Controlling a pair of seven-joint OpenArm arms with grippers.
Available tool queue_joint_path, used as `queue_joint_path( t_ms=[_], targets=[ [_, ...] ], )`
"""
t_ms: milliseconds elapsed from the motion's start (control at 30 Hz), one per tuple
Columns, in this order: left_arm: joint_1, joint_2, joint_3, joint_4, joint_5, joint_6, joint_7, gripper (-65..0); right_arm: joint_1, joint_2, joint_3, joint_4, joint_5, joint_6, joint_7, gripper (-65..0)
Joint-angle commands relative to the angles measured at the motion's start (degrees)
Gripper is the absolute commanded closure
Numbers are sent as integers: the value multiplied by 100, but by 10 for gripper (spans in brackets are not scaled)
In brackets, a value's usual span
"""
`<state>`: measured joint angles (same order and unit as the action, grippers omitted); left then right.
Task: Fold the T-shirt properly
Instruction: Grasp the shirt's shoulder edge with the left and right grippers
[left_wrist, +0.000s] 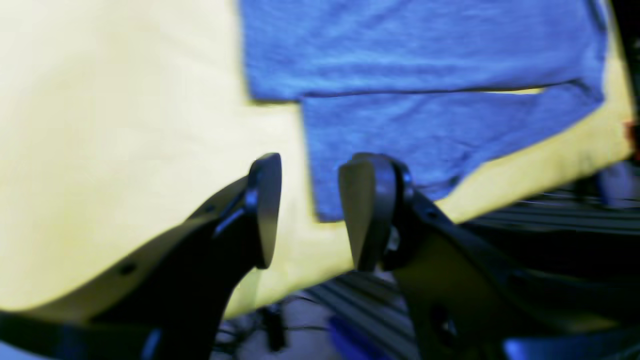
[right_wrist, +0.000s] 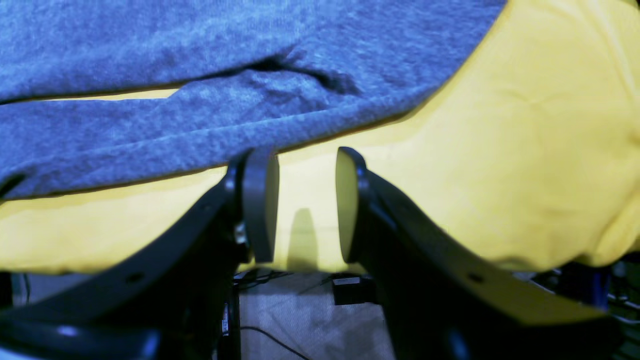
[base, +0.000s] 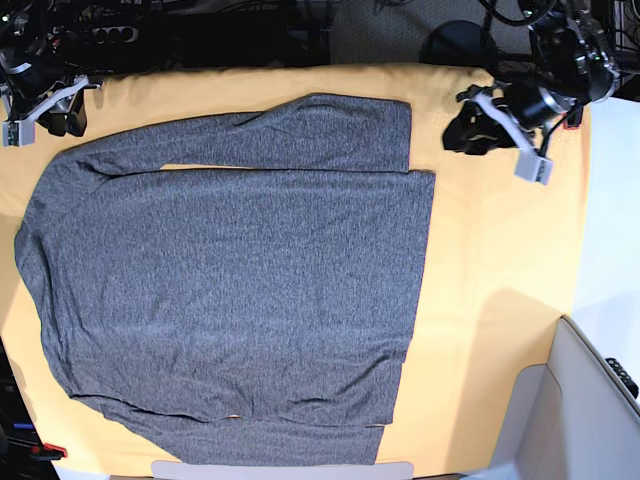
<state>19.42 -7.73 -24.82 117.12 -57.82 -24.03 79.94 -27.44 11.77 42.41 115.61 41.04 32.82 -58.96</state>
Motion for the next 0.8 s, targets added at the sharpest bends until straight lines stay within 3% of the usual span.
queue_joint_path(
  t_ms=[0, 267, 367, 500, 667, 767],
  targets=[
    [-65, 3, 130, -51, -95, -1, 6, -239, -3, 76, -52, 74, 112, 19, 107, -199],
    [-540, 21, 552, -877, -95, -1, 6, -238, -38, 32, -439, -392, 103, 37, 142, -199],
    [-628, -14, 552, -1026, -95, 8, 6, -238, -109, 32, -422, -383, 103, 353, 151, -199],
    [-707, -181, 658, -1167, -95, 8, 6, -237, -56, -3, -413, -418, 129, 389, 151, -199],
    [-751, -304, 825, -1220, -95, 8, 6, -237, 129, -663, 36, -638, 182, 415, 151, -199],
    [-751, -304, 877, -1229, -86, 8, 6, -237, 234, -1058, 589, -928, 472, 718, 107, -199]
  ],
)
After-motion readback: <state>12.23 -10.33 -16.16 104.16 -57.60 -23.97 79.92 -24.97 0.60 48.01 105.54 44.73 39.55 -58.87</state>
